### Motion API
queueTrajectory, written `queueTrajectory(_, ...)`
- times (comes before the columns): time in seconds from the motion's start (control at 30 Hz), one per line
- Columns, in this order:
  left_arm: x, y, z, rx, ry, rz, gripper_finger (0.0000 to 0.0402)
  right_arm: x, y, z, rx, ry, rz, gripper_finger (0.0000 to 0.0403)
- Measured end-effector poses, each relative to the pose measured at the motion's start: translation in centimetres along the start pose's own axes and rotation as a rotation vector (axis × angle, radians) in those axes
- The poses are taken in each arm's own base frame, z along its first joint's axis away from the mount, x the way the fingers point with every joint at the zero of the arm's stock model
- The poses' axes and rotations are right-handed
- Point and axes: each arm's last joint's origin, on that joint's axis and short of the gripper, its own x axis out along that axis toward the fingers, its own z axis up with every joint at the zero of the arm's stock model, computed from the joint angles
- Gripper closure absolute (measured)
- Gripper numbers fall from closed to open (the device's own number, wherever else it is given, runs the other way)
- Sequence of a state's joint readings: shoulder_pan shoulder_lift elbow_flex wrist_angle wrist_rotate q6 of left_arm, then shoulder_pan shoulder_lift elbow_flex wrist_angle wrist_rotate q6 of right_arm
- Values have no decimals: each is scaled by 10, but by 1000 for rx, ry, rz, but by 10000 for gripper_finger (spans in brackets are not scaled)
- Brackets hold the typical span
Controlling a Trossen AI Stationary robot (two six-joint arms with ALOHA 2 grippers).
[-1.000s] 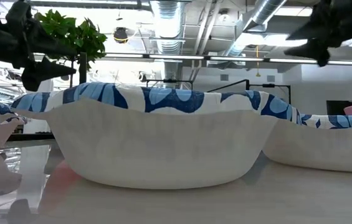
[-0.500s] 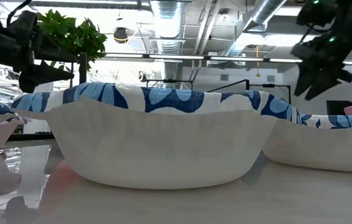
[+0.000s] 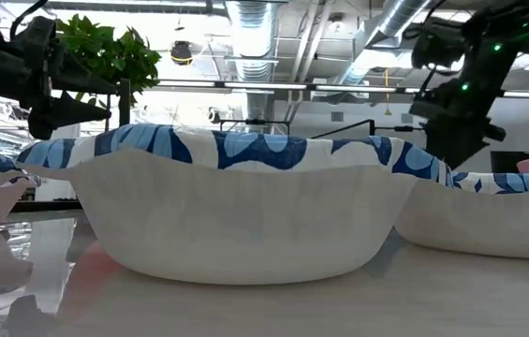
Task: Place and stack bowls onto a shelf
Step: Put the blue bowl on the shelf
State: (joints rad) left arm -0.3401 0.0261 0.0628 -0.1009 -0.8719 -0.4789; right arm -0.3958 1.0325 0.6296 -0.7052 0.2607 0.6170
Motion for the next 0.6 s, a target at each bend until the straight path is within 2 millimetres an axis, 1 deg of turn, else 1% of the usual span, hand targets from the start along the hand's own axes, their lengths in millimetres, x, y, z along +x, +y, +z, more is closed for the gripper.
queueTrajectory(0.23, 0, 0, 0, 3, 0, 0, 156, 20, 6, -1, -48, 75, -51, 166)
queueTrajectory(0.33, 0, 0, 0, 4, 0, 0, 156, 26, 7, -2, -56, 109, -62, 182)
queueTrajectory(0.43, 0, 0, 0, 4, 1, 0, 156, 30, 8, -3, -62, 128, -69, 226)
queueTrajectory(0.5, 0, 0, 0, 4, 1, 0, 156, 30, 8, -3, -65, 131, -71, 271)
queueTrajectory(0.6, 0, 0, 0, 4, 1, 0, 156, 29, 9, -2, -55, 118, -63, 350)
